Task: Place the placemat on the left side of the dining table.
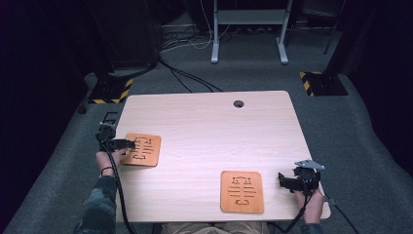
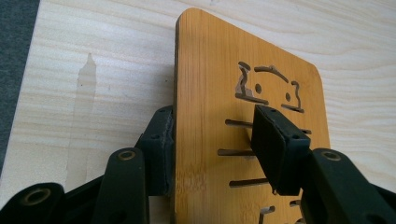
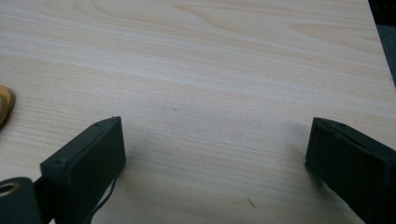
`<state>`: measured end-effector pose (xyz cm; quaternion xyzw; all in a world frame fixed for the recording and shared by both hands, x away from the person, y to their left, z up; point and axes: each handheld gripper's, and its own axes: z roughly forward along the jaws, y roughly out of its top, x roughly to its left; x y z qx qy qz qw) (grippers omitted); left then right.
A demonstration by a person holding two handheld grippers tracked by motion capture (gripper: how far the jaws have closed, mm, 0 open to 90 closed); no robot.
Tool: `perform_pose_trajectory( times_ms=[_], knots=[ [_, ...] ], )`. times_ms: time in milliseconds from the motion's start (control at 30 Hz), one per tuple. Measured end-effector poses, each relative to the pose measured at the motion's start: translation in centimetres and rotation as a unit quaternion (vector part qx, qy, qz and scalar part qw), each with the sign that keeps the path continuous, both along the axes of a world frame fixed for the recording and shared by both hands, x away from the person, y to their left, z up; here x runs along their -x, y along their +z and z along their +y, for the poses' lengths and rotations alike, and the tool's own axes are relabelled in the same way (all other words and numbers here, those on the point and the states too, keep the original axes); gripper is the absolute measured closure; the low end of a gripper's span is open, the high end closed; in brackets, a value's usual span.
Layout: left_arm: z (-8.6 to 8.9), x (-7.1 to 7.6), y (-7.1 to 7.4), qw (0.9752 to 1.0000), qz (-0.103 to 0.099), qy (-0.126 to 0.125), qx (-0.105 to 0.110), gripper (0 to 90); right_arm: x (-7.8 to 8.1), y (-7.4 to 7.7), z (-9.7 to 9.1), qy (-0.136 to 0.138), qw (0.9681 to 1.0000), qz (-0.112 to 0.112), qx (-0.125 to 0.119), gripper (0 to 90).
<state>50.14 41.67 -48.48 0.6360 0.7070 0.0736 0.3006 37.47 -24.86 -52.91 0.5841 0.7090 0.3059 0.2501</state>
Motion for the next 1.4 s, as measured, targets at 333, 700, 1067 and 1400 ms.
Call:
perform_pose_trajectory(
  times_ms=[333,700,1067,1400],
  knots=[
    [0.1,-0.2,-1.3,0.9999,0.006,0.009,-0.005,54.5,0.0,0.0,0.0,-0.001,1.0000,0.000,0.000,4.0],
    [-0.9,0.2,-1.4,0.9981,-0.001,0.012,-0.060,30.1,0.0,0.0,0.0,-0.001,1.0000,0.000,-0.001,4.0],
    [-2.3,1.3,-0.1,0.9961,-0.030,-0.019,-0.080,15.0,0.0,0.0,0.0,-0.001,1.0000,0.000,0.000,4.0],
    [-3.4,4.0,1.3,0.9922,-0.071,-0.060,-0.083,11.5,0.0,0.0,0.0,-0.002,1.0000,0.000,0.000,4.1]
  ],
)
